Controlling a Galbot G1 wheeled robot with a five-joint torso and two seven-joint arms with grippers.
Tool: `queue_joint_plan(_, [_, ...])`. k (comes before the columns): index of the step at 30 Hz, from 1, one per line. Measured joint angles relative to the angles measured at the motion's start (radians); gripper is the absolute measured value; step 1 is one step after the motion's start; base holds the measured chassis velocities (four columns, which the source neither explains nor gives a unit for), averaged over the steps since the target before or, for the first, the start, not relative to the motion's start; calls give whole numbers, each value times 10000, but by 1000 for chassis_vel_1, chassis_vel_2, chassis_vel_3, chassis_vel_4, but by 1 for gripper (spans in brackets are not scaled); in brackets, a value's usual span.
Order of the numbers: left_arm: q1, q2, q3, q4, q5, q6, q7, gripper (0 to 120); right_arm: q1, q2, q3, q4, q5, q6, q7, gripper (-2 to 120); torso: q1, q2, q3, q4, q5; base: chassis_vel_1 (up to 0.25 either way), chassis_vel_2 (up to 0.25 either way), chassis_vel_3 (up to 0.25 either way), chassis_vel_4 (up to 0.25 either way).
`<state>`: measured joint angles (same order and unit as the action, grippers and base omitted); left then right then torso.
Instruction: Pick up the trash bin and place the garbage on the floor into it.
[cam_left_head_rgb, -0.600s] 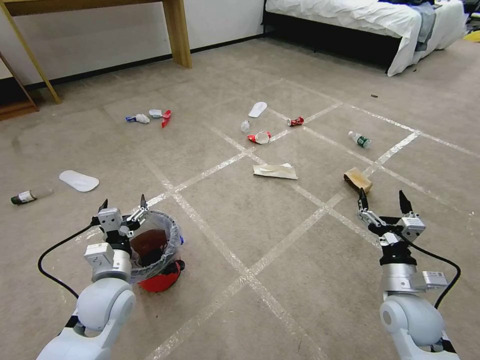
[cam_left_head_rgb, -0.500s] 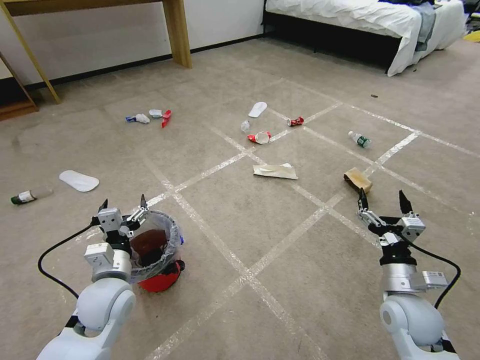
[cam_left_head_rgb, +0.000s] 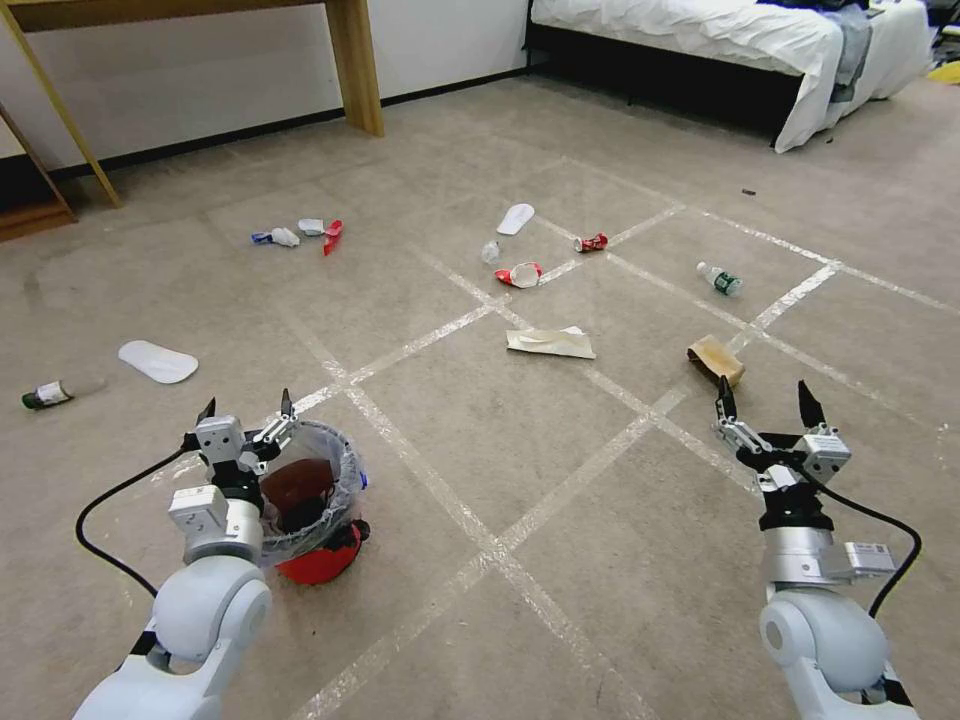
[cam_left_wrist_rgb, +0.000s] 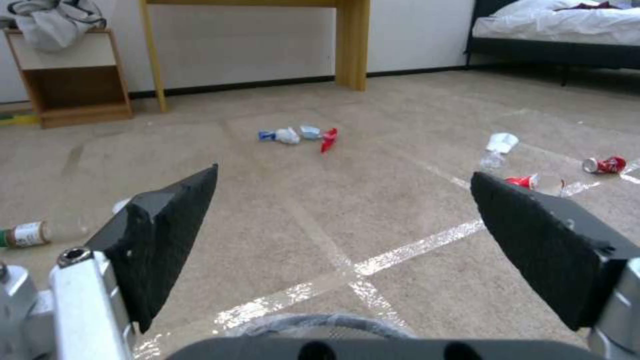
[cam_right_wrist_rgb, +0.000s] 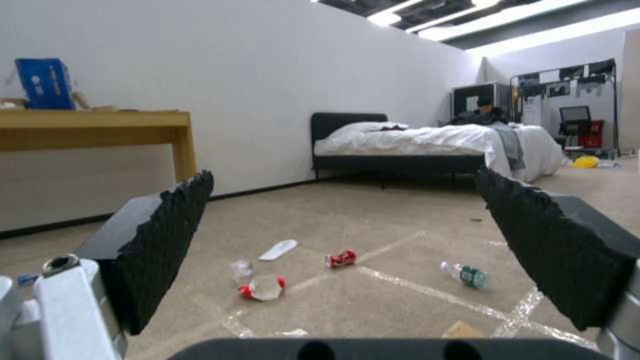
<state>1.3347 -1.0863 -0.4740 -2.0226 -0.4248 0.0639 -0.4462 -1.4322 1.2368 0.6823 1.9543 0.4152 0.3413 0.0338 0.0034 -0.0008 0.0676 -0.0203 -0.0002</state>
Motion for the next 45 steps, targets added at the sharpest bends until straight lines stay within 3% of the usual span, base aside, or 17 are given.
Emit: queue_joint_plan(45, [0,0,0,0,0,0,0,100,0,0,0,0,0,0,0,100,0,0,0,0,0,0,0,0,0])
